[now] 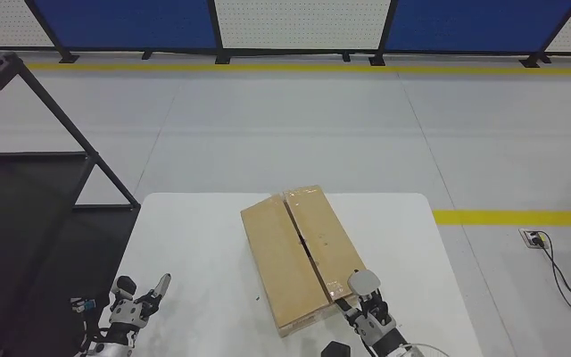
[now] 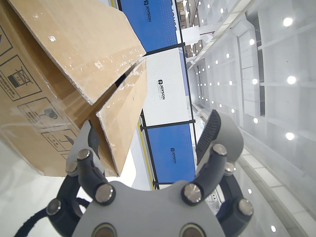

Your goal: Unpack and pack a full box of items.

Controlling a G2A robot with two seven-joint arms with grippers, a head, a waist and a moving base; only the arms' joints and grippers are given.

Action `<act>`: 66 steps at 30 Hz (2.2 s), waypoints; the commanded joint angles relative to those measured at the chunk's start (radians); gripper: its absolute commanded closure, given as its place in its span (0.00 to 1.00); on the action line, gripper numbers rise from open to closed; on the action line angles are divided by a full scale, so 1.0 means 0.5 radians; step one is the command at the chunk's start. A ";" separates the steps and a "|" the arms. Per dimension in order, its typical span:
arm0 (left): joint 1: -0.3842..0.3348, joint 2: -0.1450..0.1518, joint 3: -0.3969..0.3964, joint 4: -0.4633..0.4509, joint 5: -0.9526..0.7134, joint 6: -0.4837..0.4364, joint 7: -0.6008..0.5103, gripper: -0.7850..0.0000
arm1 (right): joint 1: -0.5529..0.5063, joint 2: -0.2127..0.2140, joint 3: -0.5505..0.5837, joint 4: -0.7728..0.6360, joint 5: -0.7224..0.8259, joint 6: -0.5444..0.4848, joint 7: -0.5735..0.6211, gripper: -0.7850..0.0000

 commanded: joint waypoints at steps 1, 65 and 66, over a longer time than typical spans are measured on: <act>0.000 0.000 0.000 0.000 0.000 0.000 0.000 0.00 | 0.015 -0.003 -0.007 0.017 -0.003 0.007 0.009 0.00; 0.000 0.000 0.000 0.000 0.000 0.000 0.000 0.00 | 0.151 0.048 0.139 0.293 0.248 -0.149 -1.166 1.00; 0.000 0.000 0.000 0.000 0.000 0.000 0.000 0.00 | 0.159 0.052 0.145 0.303 0.234 -0.158 -1.178 1.00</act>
